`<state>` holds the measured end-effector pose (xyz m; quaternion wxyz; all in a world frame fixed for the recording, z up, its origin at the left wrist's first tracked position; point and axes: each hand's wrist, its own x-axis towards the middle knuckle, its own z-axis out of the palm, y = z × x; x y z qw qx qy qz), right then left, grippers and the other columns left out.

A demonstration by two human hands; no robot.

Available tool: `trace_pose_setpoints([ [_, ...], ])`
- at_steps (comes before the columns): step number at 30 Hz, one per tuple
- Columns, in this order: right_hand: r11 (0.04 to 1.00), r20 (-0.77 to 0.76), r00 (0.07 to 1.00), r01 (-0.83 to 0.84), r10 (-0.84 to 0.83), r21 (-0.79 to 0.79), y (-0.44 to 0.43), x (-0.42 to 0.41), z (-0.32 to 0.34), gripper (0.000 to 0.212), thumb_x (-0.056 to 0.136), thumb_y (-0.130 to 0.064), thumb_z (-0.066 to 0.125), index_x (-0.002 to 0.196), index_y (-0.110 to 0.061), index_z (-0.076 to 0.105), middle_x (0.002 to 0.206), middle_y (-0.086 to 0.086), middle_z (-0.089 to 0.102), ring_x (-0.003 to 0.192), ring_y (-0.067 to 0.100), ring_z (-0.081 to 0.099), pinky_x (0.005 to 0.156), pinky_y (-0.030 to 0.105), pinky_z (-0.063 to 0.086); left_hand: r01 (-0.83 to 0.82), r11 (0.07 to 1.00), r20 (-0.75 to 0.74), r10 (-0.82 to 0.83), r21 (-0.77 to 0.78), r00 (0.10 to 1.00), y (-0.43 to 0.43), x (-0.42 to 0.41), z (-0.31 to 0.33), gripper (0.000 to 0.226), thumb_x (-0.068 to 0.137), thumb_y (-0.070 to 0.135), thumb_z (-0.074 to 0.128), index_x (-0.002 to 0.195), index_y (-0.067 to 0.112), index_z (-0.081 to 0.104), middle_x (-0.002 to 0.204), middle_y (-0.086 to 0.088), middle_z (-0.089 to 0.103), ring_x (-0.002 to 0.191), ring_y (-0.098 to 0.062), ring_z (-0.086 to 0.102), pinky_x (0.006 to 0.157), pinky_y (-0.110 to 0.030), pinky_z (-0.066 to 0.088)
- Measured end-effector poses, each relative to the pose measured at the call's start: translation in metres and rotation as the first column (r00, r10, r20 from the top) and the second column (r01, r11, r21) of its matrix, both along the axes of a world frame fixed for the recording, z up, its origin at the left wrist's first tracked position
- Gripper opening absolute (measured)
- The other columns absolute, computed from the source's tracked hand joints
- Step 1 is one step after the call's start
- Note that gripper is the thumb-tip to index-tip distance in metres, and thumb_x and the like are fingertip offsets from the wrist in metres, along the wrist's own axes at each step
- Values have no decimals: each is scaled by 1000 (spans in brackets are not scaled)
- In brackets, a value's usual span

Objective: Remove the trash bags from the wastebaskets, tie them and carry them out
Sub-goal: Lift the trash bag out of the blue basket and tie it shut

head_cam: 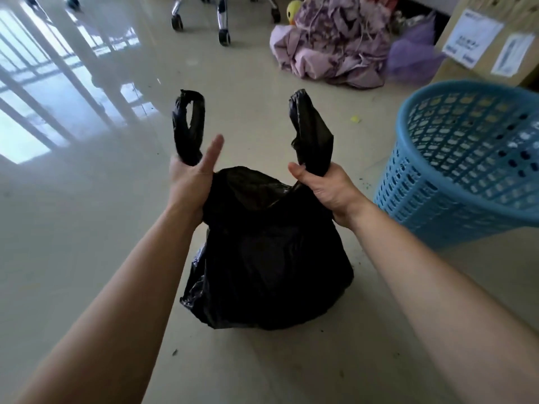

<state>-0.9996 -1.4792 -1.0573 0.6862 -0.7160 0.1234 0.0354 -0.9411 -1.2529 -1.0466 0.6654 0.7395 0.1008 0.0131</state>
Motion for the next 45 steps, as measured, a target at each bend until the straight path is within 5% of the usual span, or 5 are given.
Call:
trace_pose_setpoints([
  [4, 984, 40, 991, 129, -125, -126, -14, -11, 26, 33, 96, -49, 60, 86, -18, 67, 79, -7, 59, 75, 9, 57, 77, 28, 45, -29, 997, 110, 20, 77, 994, -10, -9, 19, 22, 95, 36, 64, 77, 23, 66, 67, 4, 57, 57, -11, 52, 57, -28, 41],
  [10, 941, 212, 922, 291, -324, 174, -17, -22, 80, 31, 101, -45, 52, 82, -21, 58, 78, -6, 64, 71, 10, 61, 74, 31, 54, -13, 766, -10, 9, -643, 1000, -26, -17, 78, 52, 102, 53, 40, 65, 16, 41, 52, -7, 54, 62, -30, 70, 69, -44, 61],
  [21, 837, -131, 986, 17, -105, -547, -25, -64, -9, 42, 103, -48, 41, 119, -15, 62, 100, 6, 64, 104, 29, 62, 77, 27, 37, 119, 692, -293, -447, -712, 845, -24, -52, -1, 10, 97, 12, 42, 96, 8, 51, 68, -1, 42, 51, -13, 39, 68, -31, 47],
  [34, 583, -142, 935, -316, 325, -748, 2, -71, -12, 24, 99, -46, 48, 104, -23, 52, 90, 4, 69, 87, 27, 66, 76, 43, 53, 395, 815, -174, -501, -425, 848, -22, -69, 3, 26, 93, 34, 68, 97, 8, 67, 53, 4, 46, 56, -18, 41, 60, -24, 49],
  [45, 779, 78, 983, -84, 169, -621, -14, -70, -25, 33, 103, -40, 47, 100, -14, 68, 86, -2, 69, 82, 12, 64, 76, 32, 51, 269, 771, -164, -432, -577, 887, -8, -56, -14, 16, 91, 19, 70, 93, 14, 55, 58, 8, 41, 43, -5, 28, 39, -17, 31],
])
